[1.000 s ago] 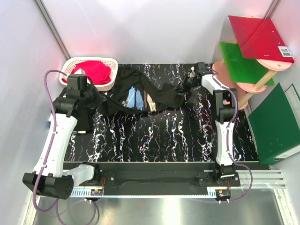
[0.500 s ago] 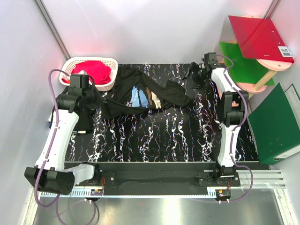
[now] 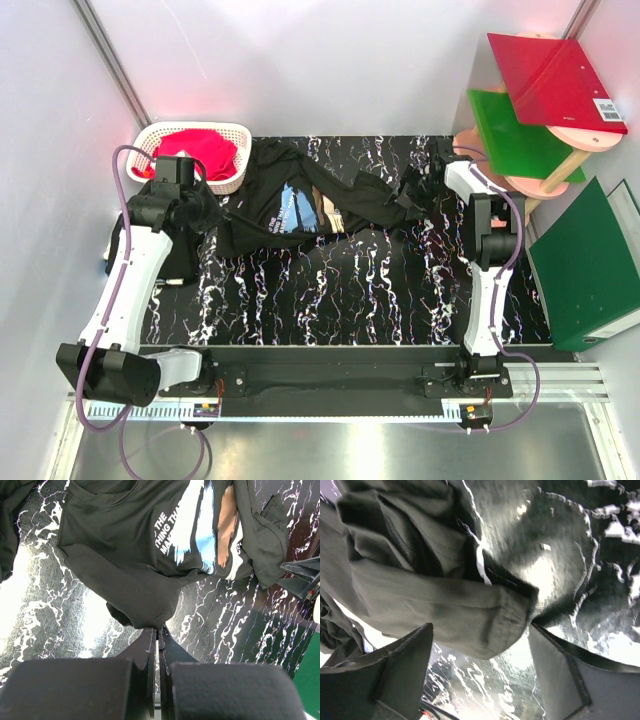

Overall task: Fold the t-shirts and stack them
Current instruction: Flatten out the tshirt

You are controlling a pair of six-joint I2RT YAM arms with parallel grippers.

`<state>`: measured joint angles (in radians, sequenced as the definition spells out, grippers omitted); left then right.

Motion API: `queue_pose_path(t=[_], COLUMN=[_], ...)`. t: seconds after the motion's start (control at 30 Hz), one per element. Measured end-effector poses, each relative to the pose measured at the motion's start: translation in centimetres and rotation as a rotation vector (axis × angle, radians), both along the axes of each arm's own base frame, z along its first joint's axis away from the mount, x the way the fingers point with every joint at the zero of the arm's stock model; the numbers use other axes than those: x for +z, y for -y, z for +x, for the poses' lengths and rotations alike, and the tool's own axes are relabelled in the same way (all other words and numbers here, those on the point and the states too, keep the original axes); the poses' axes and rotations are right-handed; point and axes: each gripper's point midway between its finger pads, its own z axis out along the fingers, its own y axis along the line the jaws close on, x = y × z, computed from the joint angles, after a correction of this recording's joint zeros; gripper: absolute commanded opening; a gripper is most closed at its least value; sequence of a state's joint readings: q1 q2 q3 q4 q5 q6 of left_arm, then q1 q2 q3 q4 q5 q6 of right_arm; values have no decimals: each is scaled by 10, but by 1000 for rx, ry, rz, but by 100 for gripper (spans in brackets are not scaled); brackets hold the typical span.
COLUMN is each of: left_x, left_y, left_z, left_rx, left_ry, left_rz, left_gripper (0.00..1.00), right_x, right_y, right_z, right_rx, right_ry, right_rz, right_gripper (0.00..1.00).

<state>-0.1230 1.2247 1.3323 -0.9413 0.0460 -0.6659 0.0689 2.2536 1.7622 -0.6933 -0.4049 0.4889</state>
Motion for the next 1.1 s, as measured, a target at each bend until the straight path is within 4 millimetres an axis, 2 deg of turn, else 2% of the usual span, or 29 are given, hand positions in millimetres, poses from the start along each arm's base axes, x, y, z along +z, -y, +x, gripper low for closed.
queue_pose_path(t=[0.07, 0.1, 0.13, 0.2, 0.3, 0.43, 0.6, 0.67, 0.77, 0.8, 0.97, 1.03, 1.07, 1.1], left_x=[-1, -1, -1, -1, -1, -1, -3, -6, -11, -13, -15, -15, -15, -16], left_y=[0, 0, 0, 0, 0, -2, -2, -2, -1, -1, -1, -1, -1, -1], left_z=[0, 0, 0, 0, 0, 1, 2, 3, 7, 8, 10, 10, 10, 10], left_rx=[-1, -1, -2, -3, -2, 3, 4, 3, 1, 0, -5, -6, -6, -6], left_ry=[-2, -2, -2, -2, -1, -2, -8, -18, -31, -36, -42, -43, -43, -44], left_rz=[0, 0, 1, 2, 2, 3, 3, 4, 7, 8, 12, 13, 13, 13], left_gripper=[0, 0, 0, 0, 0, 0, 0, 0, 0, 0, 0, 0, 0, 0], right_x=[-1, -3, -5, -11, -17, -15, 0, 19, 66, 92, 191, 219, 225, 238], right_y=[-2, -3, -6, -11, -17, -18, -19, -19, -21, -22, -24, -23, -22, -21], right_z=[4, 8, 9, 13, 13, 15, 18, 20, 31, 38, 69, 85, 93, 109], right_rx=[7, 12, 19, 30, 48, 57, 61, 63, 69, 73, 81, 74, 69, 59], right_ry=[7, 14, 15, 13, 5, 13, 43, 78, 180, 239, 508, 592, 620, 670], right_rz=[6, 10, 25, 49, 85, 90, 90, 91, 96, 100, 111, 108, 106, 103], right_gripper=[56, 45, 23, 2, 0, 0, 0, 0, 0, 0, 0, 0, 0, 0])
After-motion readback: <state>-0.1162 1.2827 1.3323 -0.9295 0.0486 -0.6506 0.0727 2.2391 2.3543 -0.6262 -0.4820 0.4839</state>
